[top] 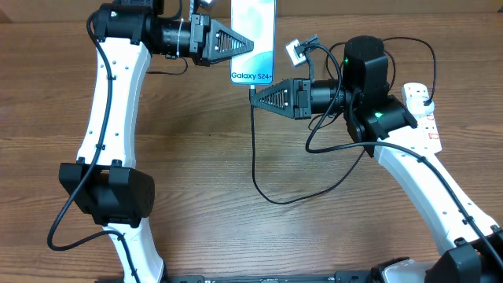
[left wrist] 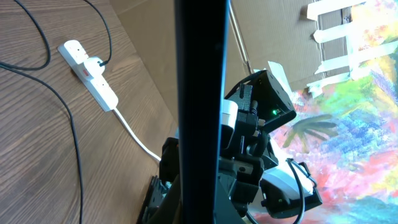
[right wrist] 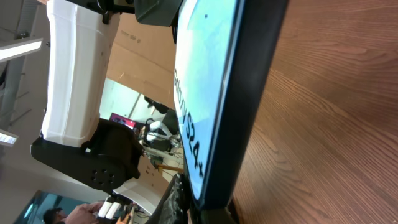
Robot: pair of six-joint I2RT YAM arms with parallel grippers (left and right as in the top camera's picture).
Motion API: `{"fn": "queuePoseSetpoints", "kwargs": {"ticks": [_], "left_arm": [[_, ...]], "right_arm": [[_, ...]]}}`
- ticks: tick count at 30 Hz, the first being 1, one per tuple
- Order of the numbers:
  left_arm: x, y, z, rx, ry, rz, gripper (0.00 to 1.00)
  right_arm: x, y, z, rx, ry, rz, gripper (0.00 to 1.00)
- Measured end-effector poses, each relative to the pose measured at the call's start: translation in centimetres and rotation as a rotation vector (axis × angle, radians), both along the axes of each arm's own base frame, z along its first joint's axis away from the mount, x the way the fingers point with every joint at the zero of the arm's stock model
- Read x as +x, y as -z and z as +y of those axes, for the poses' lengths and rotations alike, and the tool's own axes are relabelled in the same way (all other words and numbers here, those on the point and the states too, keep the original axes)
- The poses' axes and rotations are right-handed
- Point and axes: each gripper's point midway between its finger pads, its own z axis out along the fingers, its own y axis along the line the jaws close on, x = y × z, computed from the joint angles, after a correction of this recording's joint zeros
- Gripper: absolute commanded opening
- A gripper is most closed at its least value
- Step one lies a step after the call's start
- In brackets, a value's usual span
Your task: Plug charger to phone and switch on socket
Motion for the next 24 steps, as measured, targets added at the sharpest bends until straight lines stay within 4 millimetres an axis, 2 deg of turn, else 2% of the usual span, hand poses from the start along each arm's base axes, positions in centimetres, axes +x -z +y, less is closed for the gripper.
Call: {"fn": "queuePoseSetpoints", "kwargs": {"ticks": [24], "left_arm": [[-0.06, -0.12, -0.01, -0.007, 0.004, 0.0, 0.04]], "right_arm": [[0.0, -0.02, 0.0, 0.0, 0.0, 0.003, 0.04]]}}
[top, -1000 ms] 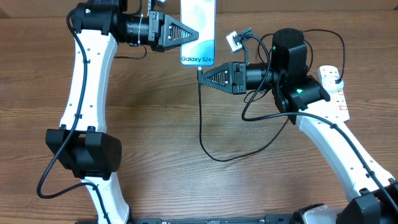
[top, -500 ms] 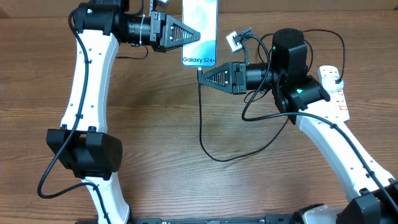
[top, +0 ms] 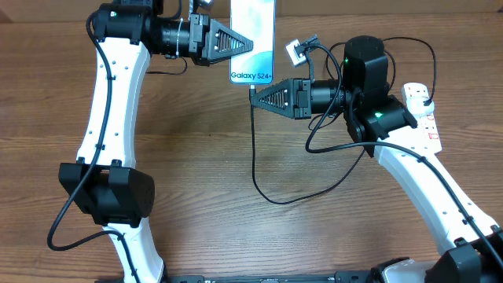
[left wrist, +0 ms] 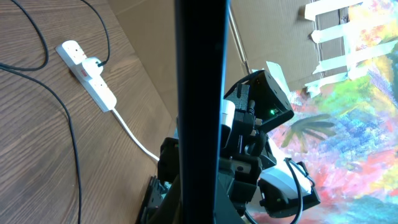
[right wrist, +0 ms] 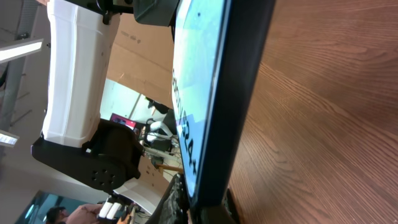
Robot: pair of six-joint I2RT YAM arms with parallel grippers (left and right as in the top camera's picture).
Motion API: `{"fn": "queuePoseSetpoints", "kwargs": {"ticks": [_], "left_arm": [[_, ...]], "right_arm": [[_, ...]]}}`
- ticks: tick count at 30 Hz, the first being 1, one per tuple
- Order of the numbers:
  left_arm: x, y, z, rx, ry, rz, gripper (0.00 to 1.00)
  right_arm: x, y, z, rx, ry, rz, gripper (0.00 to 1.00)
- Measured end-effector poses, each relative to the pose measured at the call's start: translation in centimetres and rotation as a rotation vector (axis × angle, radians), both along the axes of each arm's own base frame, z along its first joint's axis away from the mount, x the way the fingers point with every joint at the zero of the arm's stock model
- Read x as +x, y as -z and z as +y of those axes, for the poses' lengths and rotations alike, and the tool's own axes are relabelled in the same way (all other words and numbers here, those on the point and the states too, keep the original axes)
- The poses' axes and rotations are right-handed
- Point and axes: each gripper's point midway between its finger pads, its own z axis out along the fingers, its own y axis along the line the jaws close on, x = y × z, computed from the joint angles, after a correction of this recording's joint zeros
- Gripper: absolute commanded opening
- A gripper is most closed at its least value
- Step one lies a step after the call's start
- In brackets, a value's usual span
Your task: Plug charger to phone and switch on socket
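Observation:
The phone (top: 251,39), its lit screen reading Galaxy S24+, is held above the table at the back, with my left gripper (top: 250,43) shut on its side. In the left wrist view the phone (left wrist: 199,93) is a dark upright bar. My right gripper (top: 255,95) sits at the phone's lower end, shut on the charger plug, which is hidden between the fingers. From the right wrist the phone (right wrist: 205,93) shows edge-on above that gripper (right wrist: 208,208). The black cable (top: 254,157) loops across the table to the white power strip (top: 420,106).
The wooden table (top: 196,181) carries the cable's loop in the middle. The power strip (left wrist: 87,73) lies at the right edge with an adapter plugged in. Cardboard and a painted panel stand beyond the table.
In the right wrist view the phone's edge looks a little narrower, so it has shifted or tilted slightly. Both grippers keep their hold and the arms stand where they were.

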Motion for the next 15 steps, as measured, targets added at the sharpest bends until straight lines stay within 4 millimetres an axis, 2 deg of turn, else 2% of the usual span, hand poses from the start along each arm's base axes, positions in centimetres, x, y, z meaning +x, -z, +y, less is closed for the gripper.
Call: {"fn": "queuePoseSetpoints", "kwargs": {"ticks": [15], "left_arm": [[-0.32, 0.01, -0.59, 0.0, 0.015, -0.007, 0.04]], "right_arm": [[-0.19, -0.06, 0.01, 0.003, -0.011, 0.002, 0.04]]}}
